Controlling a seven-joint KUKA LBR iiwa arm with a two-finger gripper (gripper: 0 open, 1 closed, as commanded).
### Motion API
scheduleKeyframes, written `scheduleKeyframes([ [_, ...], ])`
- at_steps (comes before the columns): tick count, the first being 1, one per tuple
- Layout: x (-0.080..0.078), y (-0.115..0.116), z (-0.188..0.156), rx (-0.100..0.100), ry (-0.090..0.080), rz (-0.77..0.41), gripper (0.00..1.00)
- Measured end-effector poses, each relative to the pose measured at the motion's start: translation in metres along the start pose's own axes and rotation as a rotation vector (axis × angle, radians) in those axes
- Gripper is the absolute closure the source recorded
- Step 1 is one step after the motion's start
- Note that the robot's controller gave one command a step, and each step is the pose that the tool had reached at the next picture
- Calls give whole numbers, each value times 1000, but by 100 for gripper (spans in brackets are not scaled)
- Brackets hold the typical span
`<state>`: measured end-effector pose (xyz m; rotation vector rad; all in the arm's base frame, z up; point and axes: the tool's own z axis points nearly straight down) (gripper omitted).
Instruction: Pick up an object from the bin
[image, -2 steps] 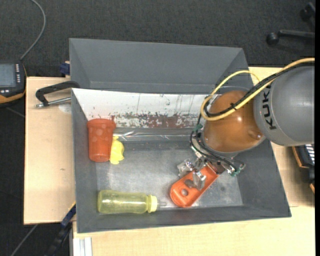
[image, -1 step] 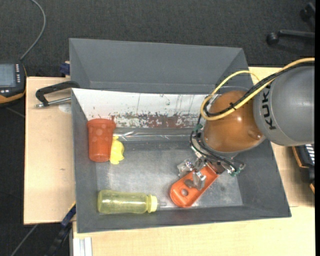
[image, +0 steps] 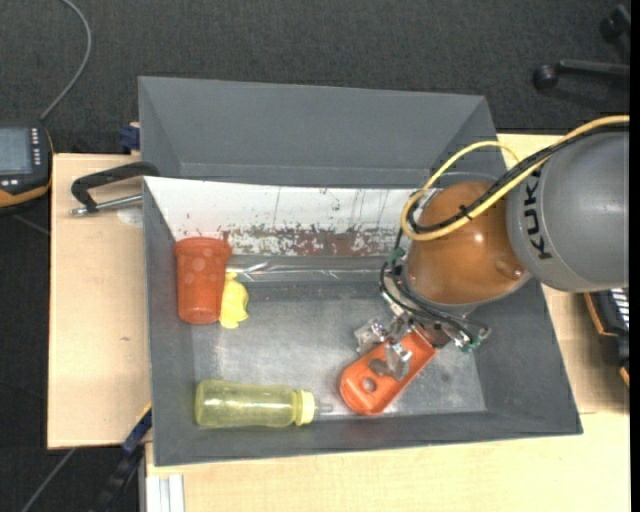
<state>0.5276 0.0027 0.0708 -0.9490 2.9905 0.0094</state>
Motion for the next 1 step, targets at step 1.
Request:
scheduleKeyframes([
  [1,-2,-1,0,0,0,-5,100],
])
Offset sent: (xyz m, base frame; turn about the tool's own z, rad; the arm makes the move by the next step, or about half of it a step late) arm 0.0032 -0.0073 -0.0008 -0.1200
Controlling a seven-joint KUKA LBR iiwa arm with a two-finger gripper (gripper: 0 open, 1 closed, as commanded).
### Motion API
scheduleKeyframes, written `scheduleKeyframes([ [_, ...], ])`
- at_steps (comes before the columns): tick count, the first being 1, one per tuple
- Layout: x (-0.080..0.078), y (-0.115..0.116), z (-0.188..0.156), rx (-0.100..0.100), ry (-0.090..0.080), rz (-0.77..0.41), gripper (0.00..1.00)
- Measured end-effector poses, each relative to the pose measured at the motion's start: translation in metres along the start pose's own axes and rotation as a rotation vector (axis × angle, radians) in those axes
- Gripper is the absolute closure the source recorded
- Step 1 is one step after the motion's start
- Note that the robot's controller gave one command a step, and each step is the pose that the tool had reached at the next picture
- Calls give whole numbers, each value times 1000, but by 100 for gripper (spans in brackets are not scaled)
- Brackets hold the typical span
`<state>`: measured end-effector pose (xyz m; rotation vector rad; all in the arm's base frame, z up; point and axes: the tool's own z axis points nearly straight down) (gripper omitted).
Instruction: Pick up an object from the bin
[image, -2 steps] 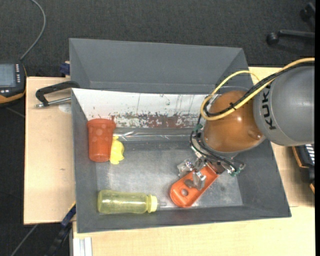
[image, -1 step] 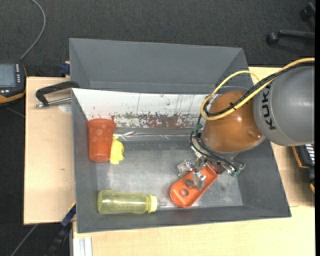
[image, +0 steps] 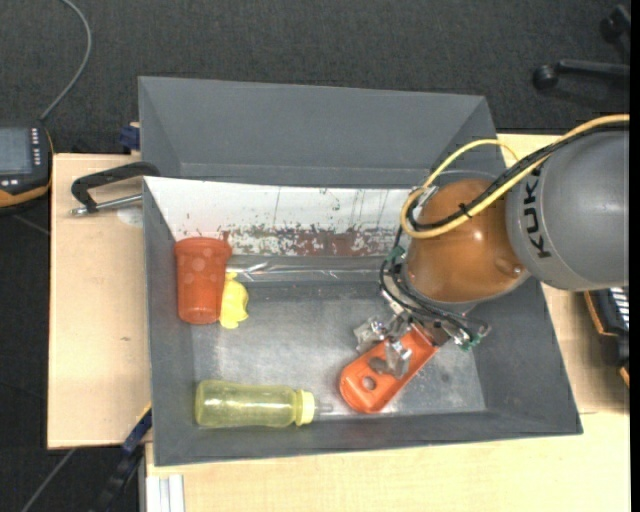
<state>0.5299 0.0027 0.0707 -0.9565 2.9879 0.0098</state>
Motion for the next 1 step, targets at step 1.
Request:
scheduleKeyframes([
  [1,2,-6,0,0,-2,-113,100],
])
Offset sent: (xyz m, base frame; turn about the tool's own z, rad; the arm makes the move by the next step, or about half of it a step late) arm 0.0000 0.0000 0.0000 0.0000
